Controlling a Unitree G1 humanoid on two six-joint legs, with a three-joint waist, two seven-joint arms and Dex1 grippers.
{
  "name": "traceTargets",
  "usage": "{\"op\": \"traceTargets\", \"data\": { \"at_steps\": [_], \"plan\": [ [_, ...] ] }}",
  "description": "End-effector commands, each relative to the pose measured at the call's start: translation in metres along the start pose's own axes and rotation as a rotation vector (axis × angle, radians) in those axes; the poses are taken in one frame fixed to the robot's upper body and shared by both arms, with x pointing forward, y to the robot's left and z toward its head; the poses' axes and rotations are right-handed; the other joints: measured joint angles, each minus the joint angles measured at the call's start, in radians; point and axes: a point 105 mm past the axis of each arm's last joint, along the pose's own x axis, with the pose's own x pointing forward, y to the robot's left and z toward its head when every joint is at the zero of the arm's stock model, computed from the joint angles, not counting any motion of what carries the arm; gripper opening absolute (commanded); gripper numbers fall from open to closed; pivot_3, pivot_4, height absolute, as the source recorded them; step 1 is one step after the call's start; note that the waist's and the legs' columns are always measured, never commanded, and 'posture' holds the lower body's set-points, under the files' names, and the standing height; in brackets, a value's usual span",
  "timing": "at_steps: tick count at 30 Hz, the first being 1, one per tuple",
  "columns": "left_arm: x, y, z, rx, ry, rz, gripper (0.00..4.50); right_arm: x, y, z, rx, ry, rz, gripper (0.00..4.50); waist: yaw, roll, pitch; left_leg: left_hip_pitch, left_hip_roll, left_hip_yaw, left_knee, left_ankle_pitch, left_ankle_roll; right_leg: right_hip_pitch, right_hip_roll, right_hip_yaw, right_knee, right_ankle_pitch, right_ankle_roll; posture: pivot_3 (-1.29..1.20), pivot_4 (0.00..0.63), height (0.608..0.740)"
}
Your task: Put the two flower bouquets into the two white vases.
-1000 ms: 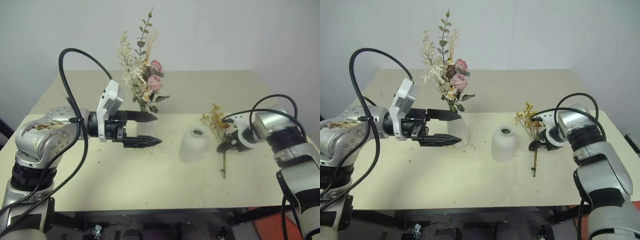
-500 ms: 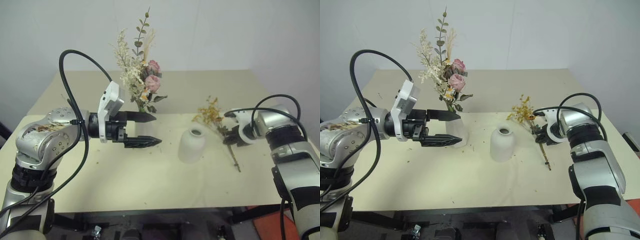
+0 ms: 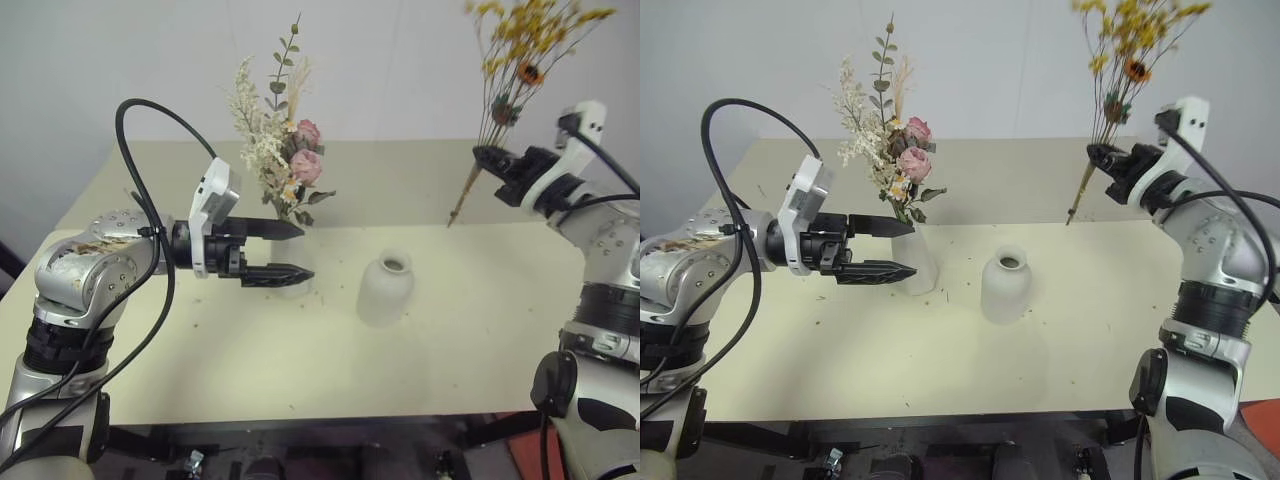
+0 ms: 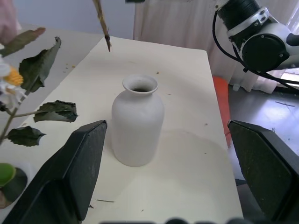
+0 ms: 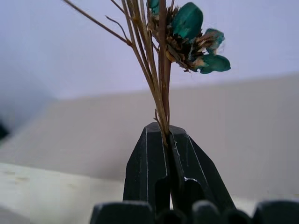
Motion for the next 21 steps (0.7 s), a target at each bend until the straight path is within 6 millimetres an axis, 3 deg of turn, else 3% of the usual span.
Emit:
{"op": "traceTargets", "data": {
  "at_steps": [1,5,11,21],
  "plan": [
    [-0.004,-0.001,0.009,0.063,-0.007,0.001,4.5,-0.013,0.043,0.032,-0.073,-0.125,0.211,0.03,-0.003,0.001,0.0,0.0,0.0,0.0,0.0,0.0,0.0,0.0,0.0,0.0,0.0,0.0,0.0,0.0,0.15,0.74],
    [-0.005,-0.001,0.007,0.065,-0.003,0.002,4.5,-0.022,0.072,0.02,-0.1,-0.088,0.348,0.03,0.0,0.001,0.0,0.001,0.001,0.0,0.0,0.0,0.0,0.0,0.001,0.0,0.001,0.0,0.001,0.0,0.15,0.74],
    [-0.004,-0.003,0.007,0.068,0.001,0.003,4.5,-0.028,0.092,0.0,-0.095,-0.037,0.459,0.03,0.0,0.001,0.0,0.001,0.001,0.0,0.001,0.0,0.0,0.001,0.001,0.0,0.001,0.0,0.001,0.0,0.15,0.74],
    [-0.002,-0.002,0.008,0.075,0.001,0.01,4.5,-0.023,0.106,-0.024,-0.045,0.016,0.526,0.03,0.001,0.001,0.0,0.001,0.001,0.0,0.001,0.0,0.0,0.001,0.001,0.0,0.0,0.0,0.001,0.0,0.15,0.74]
  ]
}}
